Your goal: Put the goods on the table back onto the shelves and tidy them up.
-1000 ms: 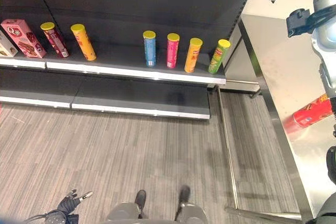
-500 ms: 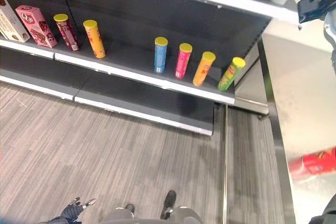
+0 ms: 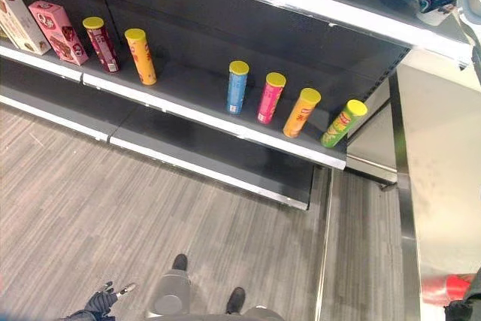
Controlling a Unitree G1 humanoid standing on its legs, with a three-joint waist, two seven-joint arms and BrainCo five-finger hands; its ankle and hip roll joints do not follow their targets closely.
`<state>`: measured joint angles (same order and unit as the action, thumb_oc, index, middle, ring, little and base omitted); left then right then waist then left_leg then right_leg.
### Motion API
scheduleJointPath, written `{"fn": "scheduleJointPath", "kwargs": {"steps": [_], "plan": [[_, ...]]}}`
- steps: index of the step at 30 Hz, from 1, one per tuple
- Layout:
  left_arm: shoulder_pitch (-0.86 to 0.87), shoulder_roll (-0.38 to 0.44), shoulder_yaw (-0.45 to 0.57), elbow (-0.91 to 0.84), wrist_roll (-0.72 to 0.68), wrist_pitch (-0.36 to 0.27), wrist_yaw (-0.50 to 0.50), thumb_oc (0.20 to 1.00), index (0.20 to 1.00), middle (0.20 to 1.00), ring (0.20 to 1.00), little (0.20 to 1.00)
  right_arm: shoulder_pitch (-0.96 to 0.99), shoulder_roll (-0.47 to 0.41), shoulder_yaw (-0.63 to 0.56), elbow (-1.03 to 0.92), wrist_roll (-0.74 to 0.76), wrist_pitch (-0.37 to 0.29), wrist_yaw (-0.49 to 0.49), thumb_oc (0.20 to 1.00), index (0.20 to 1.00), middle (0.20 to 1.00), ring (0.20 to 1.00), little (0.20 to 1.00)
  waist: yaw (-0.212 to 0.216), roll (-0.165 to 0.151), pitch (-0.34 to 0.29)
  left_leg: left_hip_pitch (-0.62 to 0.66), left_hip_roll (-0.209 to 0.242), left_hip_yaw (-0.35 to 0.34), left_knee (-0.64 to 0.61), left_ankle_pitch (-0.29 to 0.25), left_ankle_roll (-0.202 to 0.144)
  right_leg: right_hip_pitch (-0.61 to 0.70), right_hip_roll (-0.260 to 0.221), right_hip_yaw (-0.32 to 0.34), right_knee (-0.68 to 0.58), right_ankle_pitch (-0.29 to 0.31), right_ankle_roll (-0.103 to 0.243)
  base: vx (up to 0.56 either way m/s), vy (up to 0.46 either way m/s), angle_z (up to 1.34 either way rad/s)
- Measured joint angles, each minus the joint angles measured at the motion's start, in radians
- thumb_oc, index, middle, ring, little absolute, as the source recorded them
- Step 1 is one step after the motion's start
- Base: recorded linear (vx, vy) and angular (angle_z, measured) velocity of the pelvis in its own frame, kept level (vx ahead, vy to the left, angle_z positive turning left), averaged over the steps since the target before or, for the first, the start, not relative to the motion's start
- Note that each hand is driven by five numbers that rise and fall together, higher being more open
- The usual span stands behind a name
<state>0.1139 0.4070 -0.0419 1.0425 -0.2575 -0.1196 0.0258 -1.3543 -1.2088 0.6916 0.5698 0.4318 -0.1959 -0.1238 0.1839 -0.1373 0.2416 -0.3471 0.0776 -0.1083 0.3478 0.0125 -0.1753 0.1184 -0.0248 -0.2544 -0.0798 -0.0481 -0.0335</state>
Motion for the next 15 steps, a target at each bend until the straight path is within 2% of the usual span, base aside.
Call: {"fn": "scheduleJointPath", "kwargs": {"steps": [1, 2, 3, 4, 5, 6, 7, 9, 11, 12, 14, 15], "plan": [[0.002, -0.008, -0.002, 0.039, 0.001, 0.006, 0.007, 1.0, 1.0, 1.0, 1.0, 1.0, -0.002, 0.034, 0.009, 0.013, -0.001, 0.013, 0.01, 0.2, 0.2, 0.2, 0.2, 0.2, 0.026, 0.029, 0.002, -0.012, -0.013, -0.038, -0.097, -0.018, 0.022, -0.001, -0.015, 0.029, 0.015, -0.006, 0.027, 0.53, 0.625, -1.02], [0.024, -0.026, 0.0, 0.061, 0.001, 0.015, 0.012, 1.0, 1.0, 1.0, 1.0, 1.0, 0.017, 0.063, -0.004, 0.001, -0.002, 0.011, 0.009, 0.2, 0.2, 0.2, 0.2, 0.2, 0.026, 0.062, -0.01, -0.017, -0.013, -0.04, -0.104, -0.02, 0.025, 0.001, -0.03, 0.046, 0.044, -0.02, 0.033, 0.28, 0.372, -0.84], [0.039, -0.032, 0.0, 0.062, 0.001, 0.015, 0.013, 1.0, 1.0, 1.0, 1.0, 1.0, 0.029, 0.06, -0.004, -0.012, -0.004, 0.012, 0.01, 0.2, 0.2, 0.2, 0.2, 0.2, 0.025, 0.063, -0.016, -0.015, -0.019, -0.035, -0.088, -0.024, 0.031, 0.001, -0.042, 0.055, 0.049, -0.029, 0.044, 0.28, 0.442, -0.76], [0.055, -0.04, 0.001, 0.063, 0.001, 0.015, 0.013, 1.0, 1.0, 1.0, 1.0, 1.0, 0.036, 0.053, -0.007, -0.019, -0.019, 0.016, 0.01, 0.2, 0.2, 0.2, 0.2, 0.2, 0.019, 0.08, -0.032, 0.013, -0.039, -0.012, -0.066, -0.027, 0.045, 0.006, -0.074, 0.071, 0.054, -0.032, 0.046, 0.19, 0.324, -0.48], [0.055, -0.04, 0.001, 0.063, 0.001, 0.015, 0.013, 1.0, 1.0, 1.0, 1.0, 1.0, 0.036, 0.053, -0.007, -0.019, -0.019, 0.016, 0.01, 0.2, 0.2, 0.2, 0.2, 0.2, 0.019, 0.08, -0.032, 0.013, -0.039, -0.012, -0.066, -0.027, 0.045, 0.006, -0.074, 0.071, 0.054, -0.032, 0.046, 0.15, 0.25, -0.77], [0.088, -0.051, -0.001, 0.038, 0.001, 0.012, 0.015, 1.0, 1.0, 1.0, 1.0, 1.0, 0.066, 0.043, -0.053, -0.023, -0.029, 0.028, 0.003, 0.2, 0.2, 0.2, 0.2, 0.2, 0.0, 0.096, -0.05, 0.138, -0.054, 0.031, -0.195, 0.067, 0.133, 0.006, -0.137, 0.065, 0.144, -0.048, 0.15, 0.1, 0.113, -0.39], [0.076, -0.049, 0.0, 0.032, 0.002, 0.011, 0.014, 1.0, 1.0, 1.0, 1.0, 1.0, 0.08, 0.036, -0.055, -0.023, -0.037, 0.039, 0.009, 0.2, 0.2, 0.2, 0.2, 0.2, -0.026, 0.086, -0.053, 0.167, -0.081, 0.03, -0.236, 0.074, 0.148, -0.016, -0.179, 0.054, 0.212, -0.056, 0.157, 0.14, 0.135, -0.36], [0.052, -0.035, -0.008, 0.004, 0.003, -0.001, 0.014, 1.0, 1.0, 1.0, 1.0, 1.0, 0.11, 0.036, -0.083, -0.019, -0.039, 0.039, 0.009, 0.2, 0.2, 0.2, 0.2, 0.2, -0.047, 0.084, -0.054, 0.223, -0.111, 0.033, -0.285, 0.077, 0.174, -0.042, -0.218, 0.048, 0.333, -0.052, 0.161, 0.13, 0.062, 0.04], [0.031, -0.011, -0.007, -0.016, 0.003, -0.009, 0.014, 1.0, 1.0, 1.0, 1.0, 1.0, 0.111, 0.041, -0.087, -0.01, -0.039, 0.035, 0.01, 0.2, 0.2, 0.2, 0.2, 0.2, -0.053, 0.08, -0.063, 0.257, -0.115, 0.032, -0.323, 0.072, 0.194, -0.064, -0.223, 0.036, 0.345, -0.065, 0.18, 0.13, -0.03, -0.05], [0.026, 0.002, -0.005, -0.024, 0.003, -0.013, 0.014, 1.0, 1.0, 1.0, 1.0, 1.0, 0.111, 0.043, -0.09, -0.009, -0.038, 0.034, 0.01, 0.2, 0.2, 0.2, 0.2, 0.2, -0.059, 0.077, -0.065, 0.267, -0.111, 0.032, -0.336, 0.079, 0.195, -0.064, -0.219, 0.019, 0.301, -0.066, 0.187, 0.2, -0.094, -0.04], [0.002, 0.005, 0.002, -0.008, 0.002, -0.009, 0.015, 1.0, 1.0, 1.0, 1.0, 1.0, 0.112, 0.053, -0.108, 0.004, -0.035, 0.033, 0.01, 0.2, 0.2, 0.2, 0.2, 0.2, -0.068, 0.078, -0.064, 0.284, -0.097, 0.022, -0.365, 0.087, 0.21, -0.1, -0.17, 0.03, 0.212, -0.062, 0.2, 0.21, -0.104, 0.03], [-0.006, 0.006, 0.002, -0.001, 0.002, -0.004, 0.014, 1.0, 1.0, 1.0, 1.0, 1.0, 0.116, 0.054, -0.115, 0.011, -0.035, 0.031, 0.011, 0.2, 0.2, 0.2, 0.2, 0.2, -0.08, 0.079, -0.063, 0.284, -0.091, 0.008, -0.366, 0.088, 0.206, -0.109, -0.139, 0.069, 0.16, -0.048, 0.209, 0.14, -0.09, 0.52]]}}
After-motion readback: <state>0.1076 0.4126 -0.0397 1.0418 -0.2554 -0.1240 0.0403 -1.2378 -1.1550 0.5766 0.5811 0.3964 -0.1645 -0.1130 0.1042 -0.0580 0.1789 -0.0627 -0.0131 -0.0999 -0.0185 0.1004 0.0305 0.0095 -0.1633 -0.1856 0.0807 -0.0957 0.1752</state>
